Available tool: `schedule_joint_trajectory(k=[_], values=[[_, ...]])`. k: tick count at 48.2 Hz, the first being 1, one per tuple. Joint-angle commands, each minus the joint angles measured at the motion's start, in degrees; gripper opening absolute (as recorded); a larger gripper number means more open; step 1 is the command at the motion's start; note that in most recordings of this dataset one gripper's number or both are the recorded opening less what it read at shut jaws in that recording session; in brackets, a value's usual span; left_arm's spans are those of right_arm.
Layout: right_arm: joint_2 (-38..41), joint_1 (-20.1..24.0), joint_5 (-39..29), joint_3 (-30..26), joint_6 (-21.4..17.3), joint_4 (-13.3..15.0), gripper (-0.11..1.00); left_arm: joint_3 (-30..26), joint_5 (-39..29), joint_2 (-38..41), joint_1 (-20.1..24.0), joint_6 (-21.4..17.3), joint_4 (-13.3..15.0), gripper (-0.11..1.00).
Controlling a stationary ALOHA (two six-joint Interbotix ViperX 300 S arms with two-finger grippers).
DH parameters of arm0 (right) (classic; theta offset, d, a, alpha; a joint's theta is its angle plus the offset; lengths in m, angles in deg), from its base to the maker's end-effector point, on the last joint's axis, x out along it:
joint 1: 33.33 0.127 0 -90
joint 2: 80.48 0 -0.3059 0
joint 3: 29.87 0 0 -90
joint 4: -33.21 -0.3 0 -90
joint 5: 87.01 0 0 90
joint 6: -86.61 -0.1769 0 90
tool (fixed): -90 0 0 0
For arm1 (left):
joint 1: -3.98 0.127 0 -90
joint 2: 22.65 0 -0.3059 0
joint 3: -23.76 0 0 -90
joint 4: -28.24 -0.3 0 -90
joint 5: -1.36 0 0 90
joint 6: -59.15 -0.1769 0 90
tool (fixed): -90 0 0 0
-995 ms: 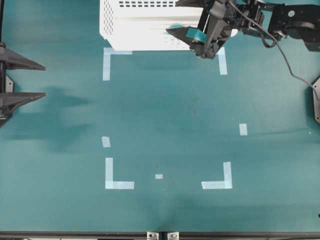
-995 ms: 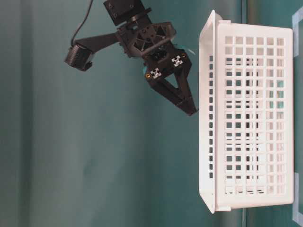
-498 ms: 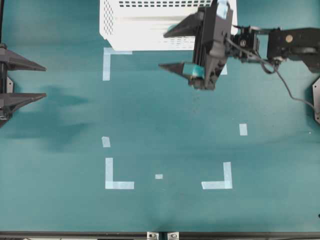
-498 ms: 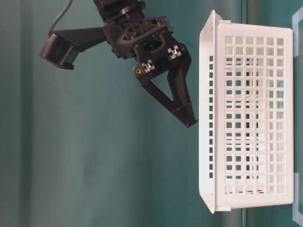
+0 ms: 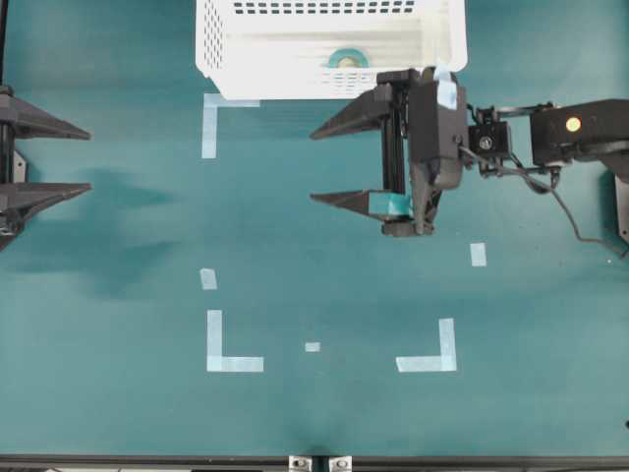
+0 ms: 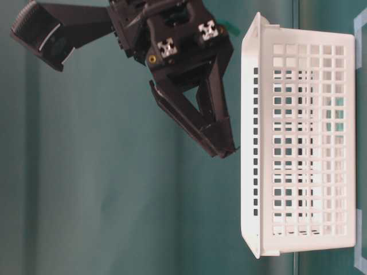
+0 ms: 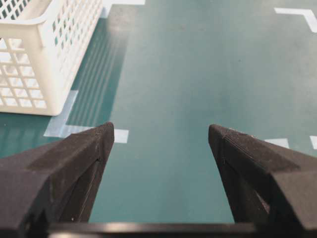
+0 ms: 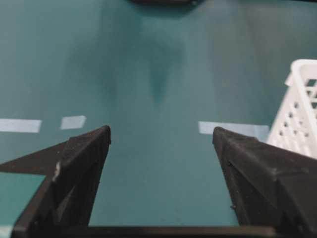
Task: Put the tape into the white basket.
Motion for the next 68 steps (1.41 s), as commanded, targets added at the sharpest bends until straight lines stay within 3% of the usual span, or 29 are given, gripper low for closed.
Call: schedule_joint_trajectory(k=[1,15,38,42,50,54,57,68], values=[[-1.67,1.14,0.97,-0.35,0.0,0.09,0.9,-0.7,0.44,0.53,0.26,-0.09,-0.18,0.88],[-2.46,4.75,2.11,1.41,-0.09,0.09,0.9,-0.7,0.53,0.44,0.26,-0.09,-0.18,0.88],[-2.46,5.1,5.27,2.37,-0.26,0.09,0.86,-0.7,0.44,0.53,0.26,-0.09,-0.09,0.88],[-2.46,5.1,5.27,2.55,-0.26,0.09,0.7,-0.7,0.53,0.44,0.26,-0.09,-0.09,0.88],[-2.46,5.1,5.27,2.99,-0.26,0.09,0.21,-0.7,0.53,0.44,0.26,0.0,-0.09,0.88],[-2.46,5.1,5.36,3.08,-0.26,0.09,0.05,-0.7,0.53,0.44,0.26,-0.09,-0.09,0.88],[-2.46,5.1,5.63,2.99,-0.35,0.09,0.0,-0.7,0.53,0.53,0.26,0.0,-0.18,0.88],[-2.46,5.1,6.5,3.08,-0.44,0.09,0.0,-0.7,0.53,0.44,0.26,0.0,-0.09,0.88]])
